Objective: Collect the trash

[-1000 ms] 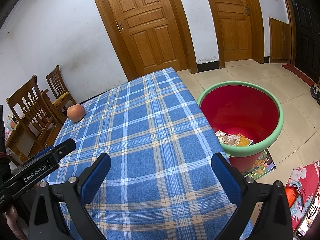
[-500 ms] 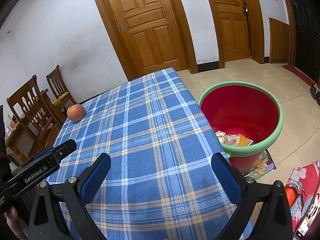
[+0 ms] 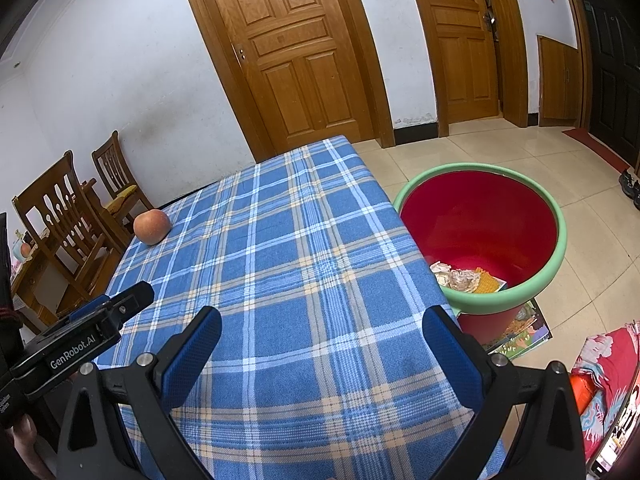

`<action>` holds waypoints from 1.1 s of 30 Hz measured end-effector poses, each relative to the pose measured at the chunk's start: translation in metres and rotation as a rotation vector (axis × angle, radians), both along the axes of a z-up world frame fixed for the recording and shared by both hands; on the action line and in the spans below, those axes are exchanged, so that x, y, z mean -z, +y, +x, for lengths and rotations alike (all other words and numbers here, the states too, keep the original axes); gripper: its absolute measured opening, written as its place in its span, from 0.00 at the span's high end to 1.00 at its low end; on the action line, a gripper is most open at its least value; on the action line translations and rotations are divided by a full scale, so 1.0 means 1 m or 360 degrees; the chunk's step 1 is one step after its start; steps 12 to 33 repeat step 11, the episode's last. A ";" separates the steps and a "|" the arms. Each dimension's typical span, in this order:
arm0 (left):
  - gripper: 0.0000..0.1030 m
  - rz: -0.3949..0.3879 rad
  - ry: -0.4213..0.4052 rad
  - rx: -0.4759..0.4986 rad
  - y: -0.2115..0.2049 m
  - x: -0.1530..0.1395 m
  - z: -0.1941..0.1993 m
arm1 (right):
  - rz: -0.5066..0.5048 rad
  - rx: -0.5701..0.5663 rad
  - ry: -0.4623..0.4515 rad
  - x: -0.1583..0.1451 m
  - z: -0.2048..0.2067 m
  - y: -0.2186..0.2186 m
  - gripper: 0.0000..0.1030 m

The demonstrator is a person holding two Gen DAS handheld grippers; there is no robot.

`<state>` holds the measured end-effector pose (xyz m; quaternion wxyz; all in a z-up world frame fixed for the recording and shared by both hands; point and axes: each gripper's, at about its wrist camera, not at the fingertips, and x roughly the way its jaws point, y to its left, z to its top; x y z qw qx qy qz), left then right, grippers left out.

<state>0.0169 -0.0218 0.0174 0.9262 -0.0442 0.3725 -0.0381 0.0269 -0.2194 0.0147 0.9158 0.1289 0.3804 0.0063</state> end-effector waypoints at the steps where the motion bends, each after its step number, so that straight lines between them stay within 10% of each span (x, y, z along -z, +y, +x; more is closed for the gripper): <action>1: 0.20 0.0000 0.0000 0.0000 0.000 0.000 0.000 | -0.0001 -0.0001 -0.0001 0.000 0.000 -0.001 0.01; 33: 0.20 0.0003 0.0002 0.0001 0.000 0.001 -0.001 | -0.0002 -0.0002 -0.0001 0.000 0.000 -0.001 0.01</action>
